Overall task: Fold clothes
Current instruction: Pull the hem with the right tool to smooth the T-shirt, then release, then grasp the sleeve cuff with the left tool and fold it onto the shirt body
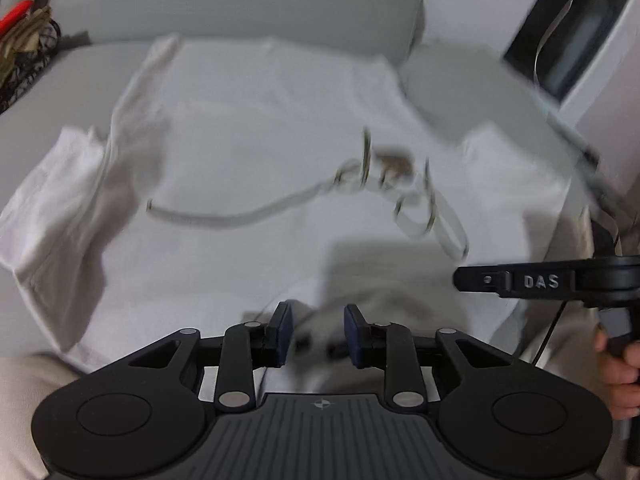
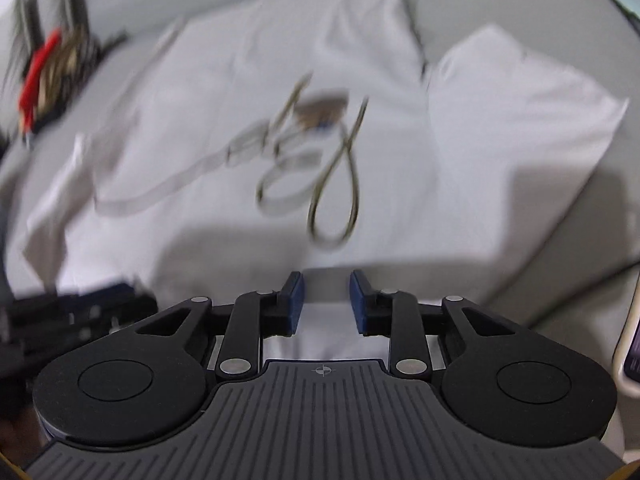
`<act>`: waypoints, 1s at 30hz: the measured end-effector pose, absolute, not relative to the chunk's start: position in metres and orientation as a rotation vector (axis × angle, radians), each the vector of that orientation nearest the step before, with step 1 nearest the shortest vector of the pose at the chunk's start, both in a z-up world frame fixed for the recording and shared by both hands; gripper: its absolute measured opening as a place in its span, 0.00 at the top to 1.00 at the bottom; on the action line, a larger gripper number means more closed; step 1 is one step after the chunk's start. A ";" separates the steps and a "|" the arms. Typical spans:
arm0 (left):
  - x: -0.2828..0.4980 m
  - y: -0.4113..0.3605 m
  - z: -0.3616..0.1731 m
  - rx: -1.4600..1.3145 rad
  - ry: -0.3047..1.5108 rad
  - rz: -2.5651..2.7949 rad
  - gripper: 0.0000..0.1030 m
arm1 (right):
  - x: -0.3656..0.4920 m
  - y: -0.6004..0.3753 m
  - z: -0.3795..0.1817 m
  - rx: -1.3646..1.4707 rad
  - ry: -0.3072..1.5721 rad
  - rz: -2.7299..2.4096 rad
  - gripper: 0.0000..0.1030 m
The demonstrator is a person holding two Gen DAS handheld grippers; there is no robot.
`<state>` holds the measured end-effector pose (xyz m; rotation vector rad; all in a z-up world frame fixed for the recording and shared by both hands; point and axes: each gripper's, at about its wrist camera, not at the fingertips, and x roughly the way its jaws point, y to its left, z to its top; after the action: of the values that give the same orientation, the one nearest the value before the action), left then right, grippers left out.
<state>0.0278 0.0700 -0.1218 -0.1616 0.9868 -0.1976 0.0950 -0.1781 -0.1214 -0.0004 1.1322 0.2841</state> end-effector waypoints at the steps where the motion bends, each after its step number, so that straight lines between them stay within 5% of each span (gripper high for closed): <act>1: 0.025 0.069 -0.120 -0.143 1.006 -0.210 0.77 | 0.085 -0.177 -0.120 -0.012 1.140 0.290 0.68; 7: 0.003 0.080 -0.119 -0.154 1.115 -0.301 0.79 | 0.059 -0.192 -0.111 0.032 1.253 0.273 0.67; 9: -0.005 0.094 -0.115 -0.218 1.081 -0.280 0.77 | 0.053 -0.194 -0.103 0.086 1.216 0.294 0.47; 11: -0.012 0.117 -0.109 -0.321 1.011 -0.235 0.72 | 0.048 -0.193 -0.093 0.120 1.150 0.311 0.39; 13: -0.018 0.147 -0.102 -0.461 0.922 -0.182 0.64 | 0.049 -0.194 -0.082 0.161 1.103 0.326 0.38; 21: -0.047 0.280 -0.116 -0.983 0.590 0.146 0.64 | 0.061 -0.182 -0.074 0.257 1.095 0.372 0.38; 30: -0.006 0.330 -0.166 -1.158 0.648 0.310 0.66 | 0.053 -0.164 -0.067 0.195 1.089 0.396 0.38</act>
<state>-0.0064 0.3303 -0.1663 -1.1579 0.6481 0.3104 0.0527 -0.1637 -0.0666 0.1954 1.0893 0.3962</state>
